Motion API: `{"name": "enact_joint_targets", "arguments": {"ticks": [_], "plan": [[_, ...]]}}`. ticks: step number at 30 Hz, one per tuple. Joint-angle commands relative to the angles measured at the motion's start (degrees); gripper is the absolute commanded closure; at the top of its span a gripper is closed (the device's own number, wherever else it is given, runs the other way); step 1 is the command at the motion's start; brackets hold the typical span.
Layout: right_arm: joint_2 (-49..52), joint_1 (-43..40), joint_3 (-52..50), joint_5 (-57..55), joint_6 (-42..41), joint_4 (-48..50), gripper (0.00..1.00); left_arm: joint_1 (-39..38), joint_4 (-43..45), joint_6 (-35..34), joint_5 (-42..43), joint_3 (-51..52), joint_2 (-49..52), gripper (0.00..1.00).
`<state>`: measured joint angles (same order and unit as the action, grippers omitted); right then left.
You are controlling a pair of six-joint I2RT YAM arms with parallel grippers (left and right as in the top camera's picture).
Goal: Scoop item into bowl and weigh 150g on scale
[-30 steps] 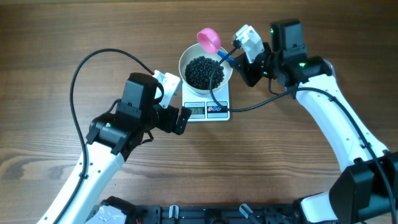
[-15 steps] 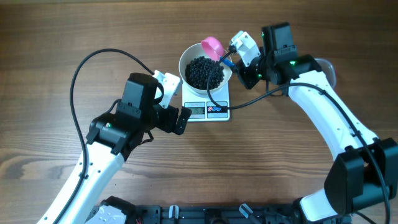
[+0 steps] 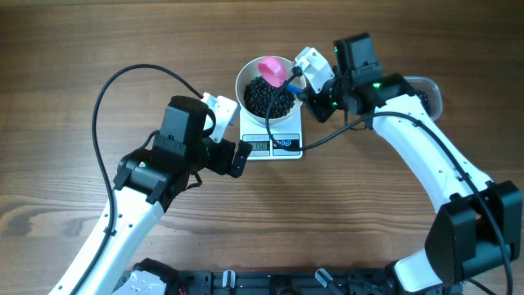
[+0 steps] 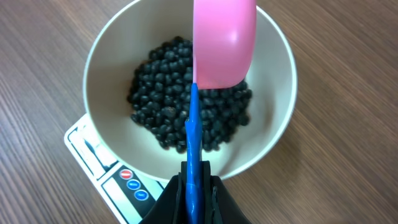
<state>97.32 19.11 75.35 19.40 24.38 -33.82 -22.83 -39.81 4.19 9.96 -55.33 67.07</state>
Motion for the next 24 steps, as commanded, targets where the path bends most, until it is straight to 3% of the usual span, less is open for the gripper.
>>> {"name": "enact_joint_targets", "arguments": {"ticks": [1,14,24], "plan": [[1.79,0.44,0.37,-0.59,1.09,0.07,0.96,-0.31,0.15,0.07,0.87,0.26,0.13,0.0],[1.68,0.44,0.37,-0.55,0.85,0.61,0.96,-0.31,0.15,0.07,0.9,0.26,0.13,0.0],[-2.89,0.42,0.37,-0.52,-2.95,6.54,0.96,-0.31,0.15,0.07,0.9,0.26,0.13,0.0]]}}
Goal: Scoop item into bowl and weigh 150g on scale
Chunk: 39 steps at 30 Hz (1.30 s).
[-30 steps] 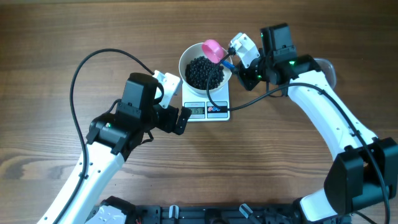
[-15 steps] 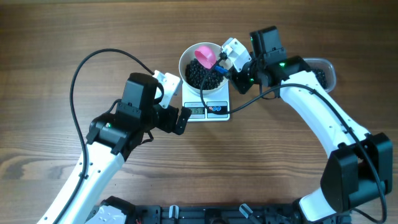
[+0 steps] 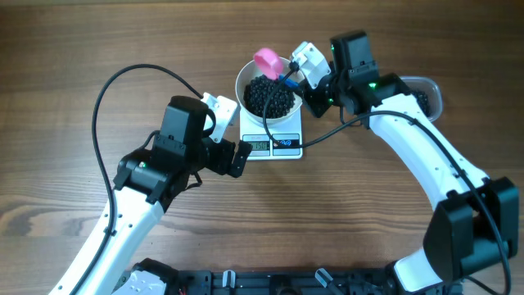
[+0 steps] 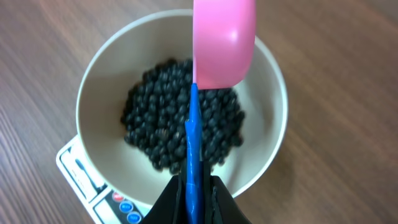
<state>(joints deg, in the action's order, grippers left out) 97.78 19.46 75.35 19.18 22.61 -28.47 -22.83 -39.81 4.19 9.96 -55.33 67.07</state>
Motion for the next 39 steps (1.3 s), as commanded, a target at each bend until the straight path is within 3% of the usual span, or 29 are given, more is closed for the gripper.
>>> {"name": "enact_joint_targets", "arguments": {"ticks": [1,11,22,31,39], "plan": [[-3.82,0.07,0.37,-0.31,-1.2,1.51,0.95,-0.31,0.15,0.09,0.87,0.26,0.13,0.0],[-10.84,-3.04,0.37,-0.35,-1.18,7.85,0.96,-0.31,0.15,0.07,0.9,0.26,0.13,0.0],[-19.71,-16.85,0.37,-0.33,-5.14,12.9,0.96,-0.31,0.15,0.09,0.9,0.26,0.13,0.0],[-21.59,-29.77,0.37,-0.33,-7.87,6.16,0.96,-0.31,0.15,0.07,0.87,0.26,0.13,0.0],[-21.59,-31.54,0.37,1.42,-8.31,1.42,0.96,-0.31,0.15,0.07,0.9,0.26,0.13,0.0]]}}
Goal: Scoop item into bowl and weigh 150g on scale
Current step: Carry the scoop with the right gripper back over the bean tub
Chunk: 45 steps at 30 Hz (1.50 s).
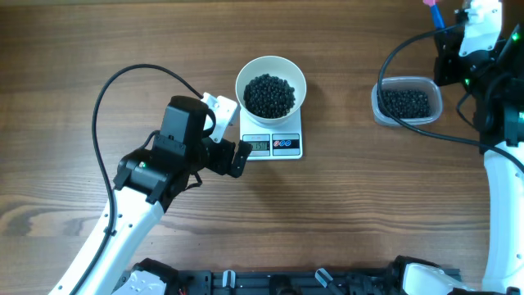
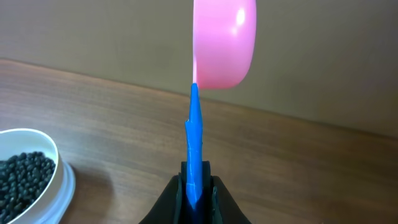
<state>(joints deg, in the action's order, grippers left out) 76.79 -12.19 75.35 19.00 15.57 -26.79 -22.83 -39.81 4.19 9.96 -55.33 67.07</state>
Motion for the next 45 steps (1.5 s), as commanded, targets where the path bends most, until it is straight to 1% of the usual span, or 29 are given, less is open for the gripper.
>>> {"name": "enact_joint_targets", "arguments": {"ticks": [1,6,23,32,35,38,45], "plan": [[-0.61,0.11,0.37,2.4,-1.9,-0.28,0.96,-0.31,0.15,0.07,0.9,0.26,0.13,0.0],[-0.15,0.11,0.37,5.03,-2.69,-0.31,0.96,-0.31,0.15,0.07,0.87,0.26,0.13,0.0],[-0.09,0.11,0.37,5.01,-2.69,-0.55,0.96,-0.31,0.15,0.07,0.9,0.26,0.13,0.0],[-0.09,0.11,0.37,4.5,-2.19,-2.84,0.96,-0.31,0.15,0.07,0.9,0.26,0.13,0.0],[-0.09,0.11,0.37,-0.28,-2.03,-5.68,0.96,-0.31,0.15,0.07,0.87,0.26,0.13,0.0],[-0.07,0.11,0.37,-5.53,-2.01,-11.26,0.96,-0.31,0.15,0.09,0.87,0.26,0.13,0.0],[2.4,0.11,0.37,-4.2,-1.7,-24.85,0.96,-0.31,0.15,0.09,0.9,0.26,0.13,0.0]]}}
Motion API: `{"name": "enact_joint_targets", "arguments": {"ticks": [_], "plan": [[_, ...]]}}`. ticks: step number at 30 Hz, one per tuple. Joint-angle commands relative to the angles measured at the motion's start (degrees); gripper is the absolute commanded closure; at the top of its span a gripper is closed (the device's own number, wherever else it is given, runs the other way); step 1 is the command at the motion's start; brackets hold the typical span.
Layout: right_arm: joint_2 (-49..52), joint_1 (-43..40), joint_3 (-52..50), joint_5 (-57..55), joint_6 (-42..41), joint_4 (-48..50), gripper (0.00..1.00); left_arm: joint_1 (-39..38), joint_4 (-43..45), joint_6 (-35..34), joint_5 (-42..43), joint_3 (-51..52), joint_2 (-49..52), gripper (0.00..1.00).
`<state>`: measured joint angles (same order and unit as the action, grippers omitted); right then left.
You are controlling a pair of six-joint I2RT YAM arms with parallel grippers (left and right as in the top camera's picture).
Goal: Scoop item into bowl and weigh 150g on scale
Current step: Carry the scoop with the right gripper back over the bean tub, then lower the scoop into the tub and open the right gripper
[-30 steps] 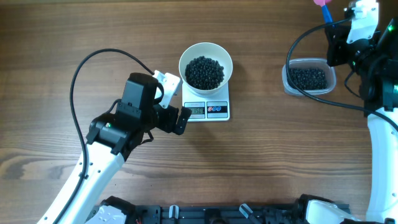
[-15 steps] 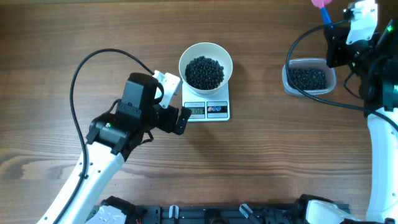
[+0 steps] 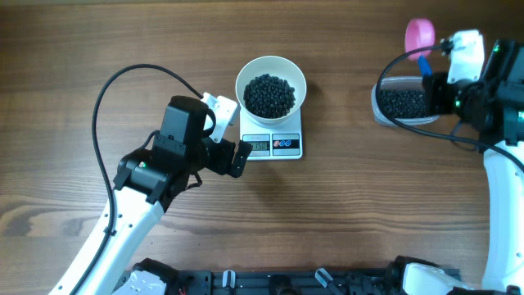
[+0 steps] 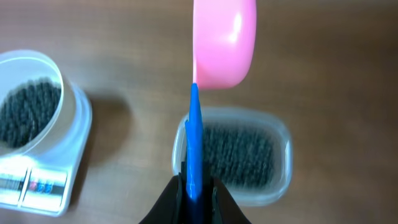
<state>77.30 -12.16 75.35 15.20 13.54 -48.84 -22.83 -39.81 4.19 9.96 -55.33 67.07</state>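
A white bowl of black beans sits on the white scale at the table's middle; both also show blurred in the right wrist view, bowl and scale. My right gripper is shut on the blue handle of the scoop, whose pink cup is raised above the clear bean container. From overhead the scoop is just behind the container. My left gripper rests beside the scale's left edge; whether its fingers are open cannot be told.
Black cables loop over the wooden table from each arm. The right arm's link runs down the right edge. A black frame lies along the table's front edge.
My right gripper has come back from the far right corner toward the bean container, with the scoop held over it. The left arm, bowl and scale stand as before.
My right gripper held the pink scoop over the bowl of beans on the scale, at first low, then a little higher. After that it was away at the far right behind the container. Now it is over the container. The left arm stayed beside the scale.
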Motion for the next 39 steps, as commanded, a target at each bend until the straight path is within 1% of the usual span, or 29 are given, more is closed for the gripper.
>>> {"name": "enact_joint_targets", "arguments": {"ticks": [1,3,6,11,15,31,32,33,34,35,37,38,39], "plan": [[2.21,0.09,0.37,1.05,-0.17,-4.5,0.96,-0.31,0.15,0.07,0.9,0.26,0.13,0.0],[2.43,0.09,0.37,3.19,-0.11,-6.1,0.96,-0.31,0.15,0.07,0.87,0.26,0.13,0.0],[2.43,0.09,0.37,2.99,-0.02,-7.02,0.96,-0.31,0.15,0.09,0.9,0.26,0.13,0.0],[2.43,0.09,0.37,-2.62,-0.04,-10.58,0.96,-0.31,0.15,0.09,0.9,0.26,0.13,0.0],[3.02,0.09,0.35,-3.61,-0.04,-12.85,0.96,-0.31,0.15,0.07,0.9,0.26,0.13,0.0],[9.79,0.07,0.26,-4.33,-1.31,-11.61,0.96,-0.31,0.15,0.07,0.87,0.26,0.13,0.0],[10.01,0.07,0.26,-4.31,-1.97,-11.52,0.91,-0.31,0.15,0.07,0.9,0.26,0.13,0.0],[10.25,0.07,0.26,-4.31,-2.21,-11.47,0.8,-0.31,0.15,0.07,0.9,0.26,0.13,0.0],[10.34,0.07,0.26,-4.31,-2.23,-11.47,0.72,-0.31,0.15,0.07,0.9,0.26,0.13,0.0],[10.49,0.09,0.26,-4.31,-2.21,-11.47,0.68,-0.31,0.15,0.07,0.9,0.26,0.13,0.0],[10.62,0.09,0.26,-4.7,-3.02,-11.45,0.65,-0.31,0.15,0.07,0.87,0.26,0.13,0.0],[10.62,0.07,0.26,-5.42,-3.76,-11.45,0.61,-0.31,0.15,0.07,0.9,0.26,0.13,0.0],[10.62,0.09,0.26,-6.36,-4.72,-11.45,0.46,-0.31,0.15,0.09,0.9,0.26,0.13,0.0]]}}
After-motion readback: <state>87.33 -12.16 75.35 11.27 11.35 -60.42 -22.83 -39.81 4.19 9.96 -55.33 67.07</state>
